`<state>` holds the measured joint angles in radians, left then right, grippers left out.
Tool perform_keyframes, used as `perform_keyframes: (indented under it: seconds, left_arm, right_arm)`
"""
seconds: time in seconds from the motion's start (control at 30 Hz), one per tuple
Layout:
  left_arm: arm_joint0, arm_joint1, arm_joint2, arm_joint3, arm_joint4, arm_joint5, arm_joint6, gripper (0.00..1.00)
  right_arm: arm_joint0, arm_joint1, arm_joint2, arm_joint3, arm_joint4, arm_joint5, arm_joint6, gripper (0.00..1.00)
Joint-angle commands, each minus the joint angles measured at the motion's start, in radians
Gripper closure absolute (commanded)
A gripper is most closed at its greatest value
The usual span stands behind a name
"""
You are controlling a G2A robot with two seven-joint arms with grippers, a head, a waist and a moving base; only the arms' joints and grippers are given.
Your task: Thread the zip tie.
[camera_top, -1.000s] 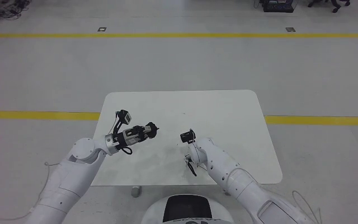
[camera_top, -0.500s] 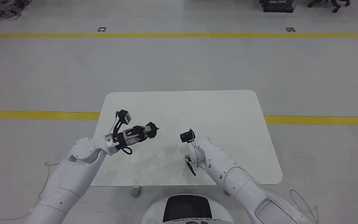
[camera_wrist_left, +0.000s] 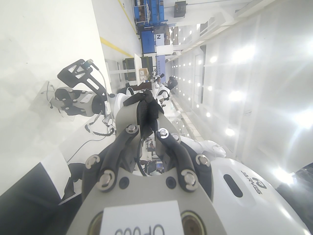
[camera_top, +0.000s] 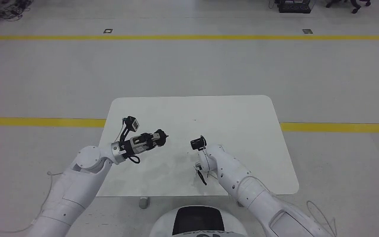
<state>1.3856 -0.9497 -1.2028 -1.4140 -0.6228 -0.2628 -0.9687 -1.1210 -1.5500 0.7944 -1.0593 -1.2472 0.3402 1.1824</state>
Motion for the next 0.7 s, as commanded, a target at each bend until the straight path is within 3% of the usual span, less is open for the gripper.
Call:
perform_keyframes:
  seconds: [0.0,0.47,0.67]
  left_arm:
    - [0.000,0.000,0.000,0.000,0.000,0.000,0.000,1.00]
    - [0.000,0.000,0.000,0.000,0.000,0.000,0.000,1.00]
    - [0.000,0.000,0.000,0.000,0.000,0.000,0.000,1.00]
  right_arm:
    - [-0.003,0.000,0.004,-0.004,-0.008,0.000,0.005,0.84]
    - [-0.012,-0.009,0.033,0.011,-0.011,0.000,0.013,0.89]
    - [-0.013,-0.012,0.039,0.019,-0.007,0.000,0.004,0.98]
